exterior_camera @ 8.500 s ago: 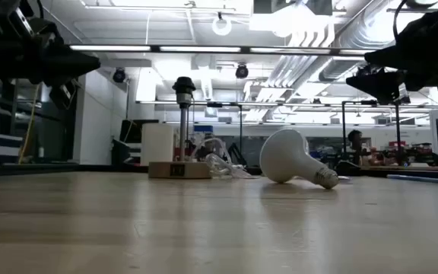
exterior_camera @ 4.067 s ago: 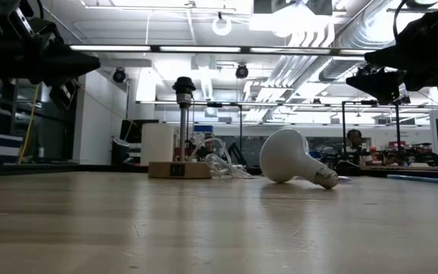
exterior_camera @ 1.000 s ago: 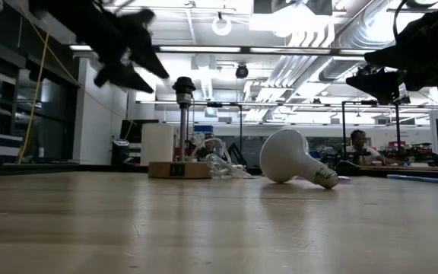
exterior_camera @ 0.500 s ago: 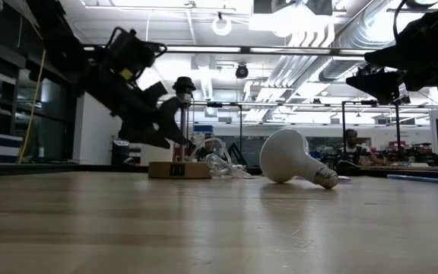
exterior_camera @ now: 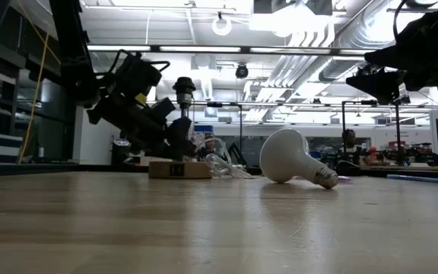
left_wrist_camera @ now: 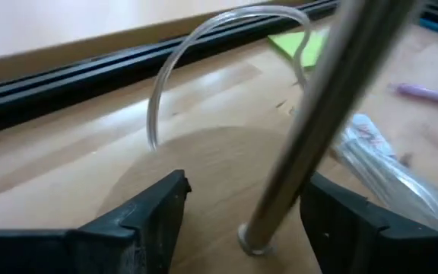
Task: Screw lightbulb
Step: Insert the light bulb into the lamp
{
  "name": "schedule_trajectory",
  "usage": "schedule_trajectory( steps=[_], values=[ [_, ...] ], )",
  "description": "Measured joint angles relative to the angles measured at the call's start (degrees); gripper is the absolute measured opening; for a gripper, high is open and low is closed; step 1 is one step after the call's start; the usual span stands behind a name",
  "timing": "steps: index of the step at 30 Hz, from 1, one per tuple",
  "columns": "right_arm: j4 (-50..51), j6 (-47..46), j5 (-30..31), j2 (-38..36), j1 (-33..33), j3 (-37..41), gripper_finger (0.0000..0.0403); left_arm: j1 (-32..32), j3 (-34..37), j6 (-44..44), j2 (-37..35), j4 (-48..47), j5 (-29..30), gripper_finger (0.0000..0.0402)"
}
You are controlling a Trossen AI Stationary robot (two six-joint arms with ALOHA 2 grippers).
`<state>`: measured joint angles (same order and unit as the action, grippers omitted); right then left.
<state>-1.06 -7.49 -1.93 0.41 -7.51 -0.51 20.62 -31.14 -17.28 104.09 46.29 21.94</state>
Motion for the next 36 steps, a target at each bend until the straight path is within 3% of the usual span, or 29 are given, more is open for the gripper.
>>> schedule_trajectory(
  steps=[4,9,10,15,20,26,30,36],
  values=[
    [0.0,0.0,0.0,0.0,0.0,0.0,0.035,-0.1,-1.3,-0.3,2.1,0.2,0.3,0.017],
    [0.0,0.0,0.0,0.0,0.0,0.0,0.035,-1.1,-2.6,0.3,2.9,0.0,-0.1,0.0036],
    [0.0,0.0,0.0,0.0,0.0,0.0,0.035,-1.2,-2.7,0.1,2.7,0.2,0.2,0.0024],
    [0.0,0.0,0.0,0.0,0.0,0.0,0.035,-1.2,-2.5,-0.5,-2.1,-5.1,-0.8,0.0024],
    [0.0,0.0,0.0,0.0,0.0,0.0,0.035,-0.9,-2.7,2.9,-13.4,-16.6,-1.6,0.0024],
    [0.0,0.0,0.0,0.0,0.0,0.0,0.035,-0.7,-2.7,4.7,-26.9,-31.4,-7.1,0.0024],
    [0.0,0.0,0.0,0.0,0.0,0.0,0.035,-0.9,-2.7,-0.1,-33.7,-42.7,-10.8,0.0024],
    [0.0,0.0,0.0,0.0,0.0,0.0,0.035,-3.5,-3.1,-9.7,-39.6,-50.9,-13.1,0.0024]
  ],
)
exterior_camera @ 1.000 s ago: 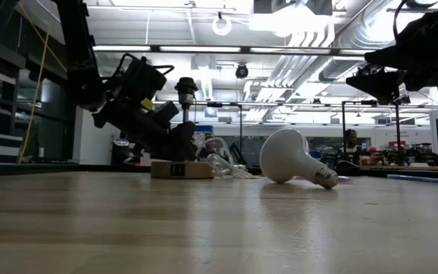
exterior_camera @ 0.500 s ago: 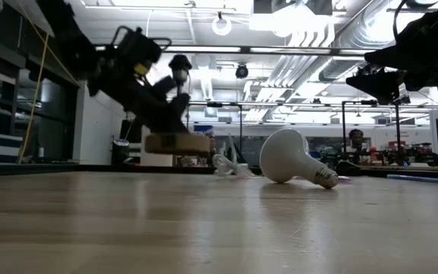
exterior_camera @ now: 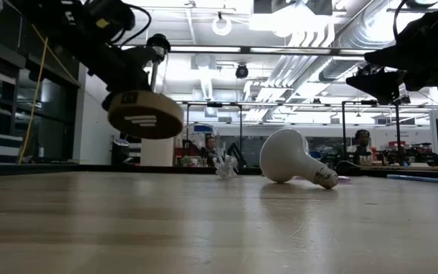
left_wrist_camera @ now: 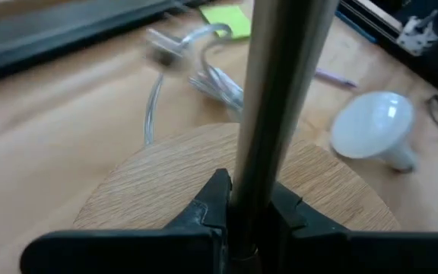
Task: Screw lightbulb
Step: Insert the light bulb into the lamp
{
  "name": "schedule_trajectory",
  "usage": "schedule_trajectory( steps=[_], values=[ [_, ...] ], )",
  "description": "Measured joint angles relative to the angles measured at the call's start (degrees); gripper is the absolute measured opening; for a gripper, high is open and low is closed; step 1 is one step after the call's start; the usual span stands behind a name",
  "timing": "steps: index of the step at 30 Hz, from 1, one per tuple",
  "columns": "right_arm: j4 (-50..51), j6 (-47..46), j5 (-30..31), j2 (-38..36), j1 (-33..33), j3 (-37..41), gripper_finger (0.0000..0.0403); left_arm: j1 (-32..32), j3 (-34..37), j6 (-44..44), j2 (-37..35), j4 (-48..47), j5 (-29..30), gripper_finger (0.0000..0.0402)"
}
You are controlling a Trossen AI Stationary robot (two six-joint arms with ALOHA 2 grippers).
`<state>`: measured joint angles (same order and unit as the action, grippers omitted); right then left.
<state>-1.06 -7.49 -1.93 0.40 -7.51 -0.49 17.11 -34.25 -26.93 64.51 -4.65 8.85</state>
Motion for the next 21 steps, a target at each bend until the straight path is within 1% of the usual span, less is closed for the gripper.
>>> schedule_trajectory(
  steps=[3,5,6,9,11,12,14,16,21],
  values=[
    [0.0,1.8,0.2,0.0,0.0,0.0,0.035,-2.0,-3.7,-1.7,0.2,-5.9,0.0,0.0024],
    [-0.8,5.0,2.7,0.0,-0.1,0.0,0.035,-3.3,-7.1,-2.5,1.2,-9.5,0.0,0.0024],
    [-2.5,4.4,3.2,0.1,-0.1,0.0,0.035,-3.8,-8.9,-2.7,1.9,-11.0,0.0,0.0024],
    [-12.9,-6.3,3.2,0.4,-0.1,0.0,0.035,-4.9,-14.6,-3.9,3.7,-14.8,0.2,0.0024],
    [-22.2,-13.5,3.4,1.1,-0.1,0.0,0.035,-5.0,-18.0,-4.5,5.0,-16.5,0.3,0.0024],
    [-26.7,-15.7,3.4,1.4,-0.1,0.0,0.035,-4.9,-19.6,-4.7,5.7,-17.3,0.0,0.0024],
    [-34.7,-16.9,3.0,2.4,-0.1,0.0,0.035,-4.7,-22.2,-6.5,7.1,-18.0,-1.0,0.0024],
    [-38.1,-17.2,2.8,3.7,-0.1,-0.6,0.035,-4.5,-24.5,-7.8,8.4,-18.0,-2.4,0.0024],
    [-38.6,-19.5,2.8,10.2,0.0,-4.4,0.035,-4.0,-28.7,-11.5,11.9,-18.1,-6.5,0.0024]
  ],
)
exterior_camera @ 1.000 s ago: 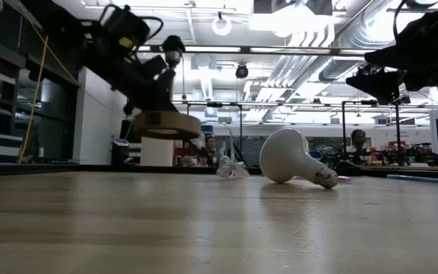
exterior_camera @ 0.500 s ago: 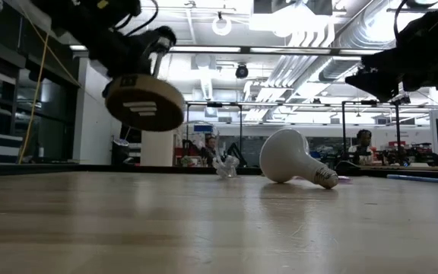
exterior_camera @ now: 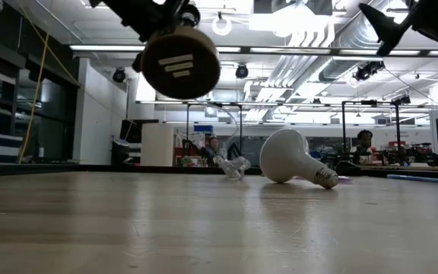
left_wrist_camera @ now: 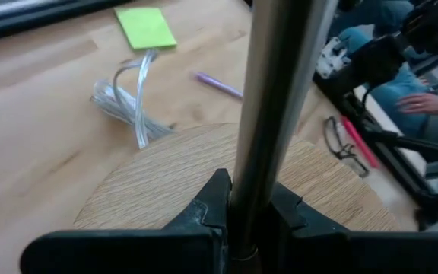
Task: Screw lightbulb
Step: Insert the light bulb into the lamp
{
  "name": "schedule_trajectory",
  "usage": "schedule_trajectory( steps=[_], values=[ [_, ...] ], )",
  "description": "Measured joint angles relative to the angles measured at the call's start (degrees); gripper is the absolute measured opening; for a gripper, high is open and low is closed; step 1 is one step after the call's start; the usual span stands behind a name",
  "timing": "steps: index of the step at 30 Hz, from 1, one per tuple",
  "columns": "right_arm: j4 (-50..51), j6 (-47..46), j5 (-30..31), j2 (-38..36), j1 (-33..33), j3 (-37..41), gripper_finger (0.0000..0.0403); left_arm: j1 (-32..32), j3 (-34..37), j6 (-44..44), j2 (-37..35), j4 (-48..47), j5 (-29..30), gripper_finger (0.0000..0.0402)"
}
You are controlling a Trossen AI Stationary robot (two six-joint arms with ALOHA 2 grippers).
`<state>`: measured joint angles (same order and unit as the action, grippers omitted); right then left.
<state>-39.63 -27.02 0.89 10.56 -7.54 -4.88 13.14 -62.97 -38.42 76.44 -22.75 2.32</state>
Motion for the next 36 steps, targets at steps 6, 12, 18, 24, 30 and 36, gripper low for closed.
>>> schedule_trajectory(
  steps=[6,12,18,24,30,36],
  values=[
    [-4.8,-3.1,5.8,10.9,0.1,-4.2,0.035,0.1,-2.6,-0.5,1.8,0.4,-1.0,0.0024],
    [-8.1,-10.4,18.0,18.6,0.1,-6.1,0.035,0.9,-2.8,-1.2,1.6,0.5,-0.6,0.0024],
    [-9.0,-13.7,19.7,24.0,0.1,-6.3,0.035,1.8,-2.8,-2.7,1.6,0.9,-2.2,0.0024],
    [-11.0,-16.9,14.0,30.6,0.2,-10.6,0.035,3.3,-2.8,-6.4,1.6,4.4,-6.4,0.0024],
    [13.1,0.9,9.4,42.9,2.7,-29.9,0.035,4.2,-2.8,-12.6,1.6,8.4,-9.8,0.0024],
    [41.0,21.5,3.5,53.9,3.8,-51.6,0.035,4.3,-2.8,-17.0,1.6,9.3,-11.7,0.0024]
  ],
)
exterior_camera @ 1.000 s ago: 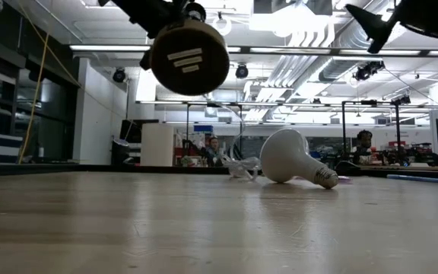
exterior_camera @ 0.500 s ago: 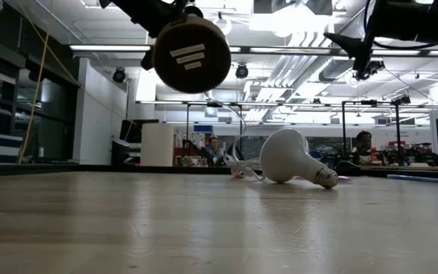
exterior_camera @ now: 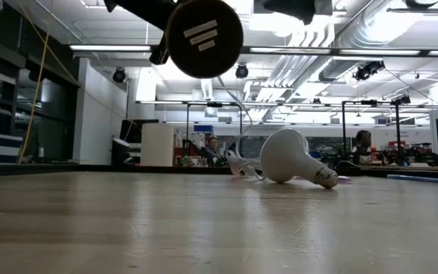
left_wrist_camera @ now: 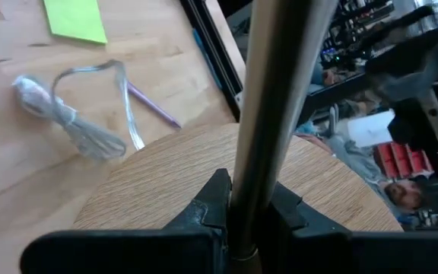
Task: Screw lightbulb
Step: Insert the light bulb into the lamp
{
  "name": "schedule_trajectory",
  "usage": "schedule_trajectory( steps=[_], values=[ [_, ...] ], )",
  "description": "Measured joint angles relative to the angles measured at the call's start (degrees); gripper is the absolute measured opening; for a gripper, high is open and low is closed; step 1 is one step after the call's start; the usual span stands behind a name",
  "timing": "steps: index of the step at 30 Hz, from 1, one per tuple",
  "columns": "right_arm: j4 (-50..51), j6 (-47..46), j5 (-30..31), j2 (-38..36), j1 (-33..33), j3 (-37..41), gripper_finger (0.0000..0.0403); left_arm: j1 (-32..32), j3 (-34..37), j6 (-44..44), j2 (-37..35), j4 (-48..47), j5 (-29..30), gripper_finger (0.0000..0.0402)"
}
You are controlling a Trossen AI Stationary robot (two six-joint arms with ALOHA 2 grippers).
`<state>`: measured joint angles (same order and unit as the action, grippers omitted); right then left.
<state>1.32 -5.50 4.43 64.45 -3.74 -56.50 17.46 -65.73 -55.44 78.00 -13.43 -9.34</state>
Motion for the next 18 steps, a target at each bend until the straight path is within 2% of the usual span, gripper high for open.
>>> schedule_trajectory(
  steps=[3,8,12,18],
  values=[
    [13.8,9.6,1.0,4.7,0.1,-9.8,0.035,0.2,0.0,-1.5,0.0,0.1,-2.1,0.0024],
    [27.2,23.4,1.3,12.5,0.1,-21.3,0.035,0.2,0.0,-3.0,0.0,1.6,-4.0,0.0024],
    [30.2,28.3,0.9,17.4,0.2,-26.4,0.035,0.1,0.0,-3.2,0.0,2.4,-5.0,0.0024],
    [30.8,31.5,-1.1,21.8,0.1,-29.3,0.035,0.1,0.0,-3.2,0.0,4.7,-5.4,0.0024]
  ],
)
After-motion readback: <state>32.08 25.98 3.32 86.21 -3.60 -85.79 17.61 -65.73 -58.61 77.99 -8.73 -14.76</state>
